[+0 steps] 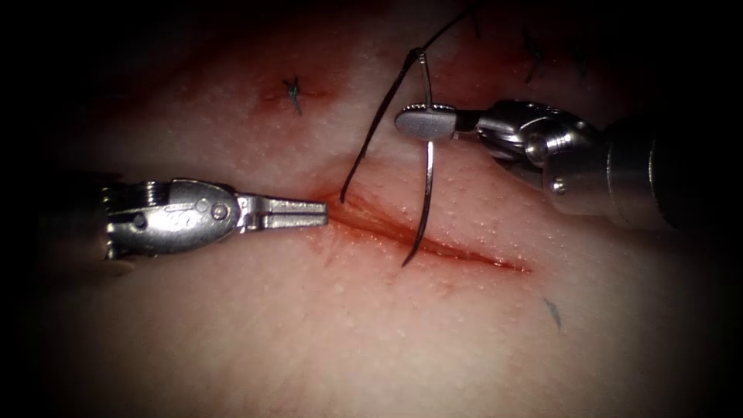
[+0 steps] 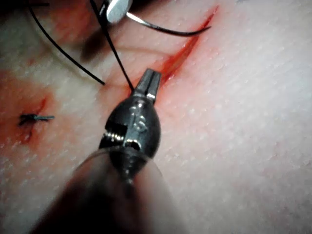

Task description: Wound Closure

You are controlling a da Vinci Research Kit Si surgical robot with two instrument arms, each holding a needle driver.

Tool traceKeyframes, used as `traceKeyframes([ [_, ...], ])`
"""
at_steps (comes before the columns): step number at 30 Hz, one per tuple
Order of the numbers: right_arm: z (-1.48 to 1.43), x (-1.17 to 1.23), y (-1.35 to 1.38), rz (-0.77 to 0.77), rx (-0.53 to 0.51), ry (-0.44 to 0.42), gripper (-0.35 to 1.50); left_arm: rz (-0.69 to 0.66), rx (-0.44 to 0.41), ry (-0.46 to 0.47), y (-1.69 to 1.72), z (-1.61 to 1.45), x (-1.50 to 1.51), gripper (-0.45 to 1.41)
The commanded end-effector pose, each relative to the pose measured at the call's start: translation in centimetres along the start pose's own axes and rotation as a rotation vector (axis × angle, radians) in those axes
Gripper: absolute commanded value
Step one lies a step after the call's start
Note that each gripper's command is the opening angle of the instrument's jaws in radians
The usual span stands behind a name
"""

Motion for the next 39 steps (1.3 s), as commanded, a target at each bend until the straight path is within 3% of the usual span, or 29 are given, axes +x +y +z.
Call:
traceKeyframes([
  [1, 0.04, -0.06, 0.02, 0.003, -0.004, 0.011, -0.35, -0.002, -0.006, -0.025, 0.00, 0.11, -0.07, -0.45],
  [5, -0.05, -0.03, 0.02, 0.012, -0.003, 0.036, -0.35, -0.001, -0.037, -0.110, -0.03, 0.22, -0.20, -0.45],
  [23, -0.25, 0.36, -0.61, 0.296, 0.176, 0.089, -0.35, 0.016, -0.031, -0.142, 0.02, 0.38, -0.41, -0.45],
  [31, -0.32, 0.56, -0.78, 0.341, 0.226, 0.139, -0.35, 0.018, -0.032, -0.145, 0.02, 0.39, -0.42, -0.45],
  [36, -0.36, 0.57, -0.84, 0.349, 0.248, 0.161, -0.35, 0.004, -0.029, -0.162, -0.01, 0.41, -0.41, -0.45],
  [39, -0.36, 0.51, -0.83, 0.275, 0.232, 0.182, -0.35, 0.003, -0.009, -0.175, -0.05, 0.43, -0.40, -0.45],
])
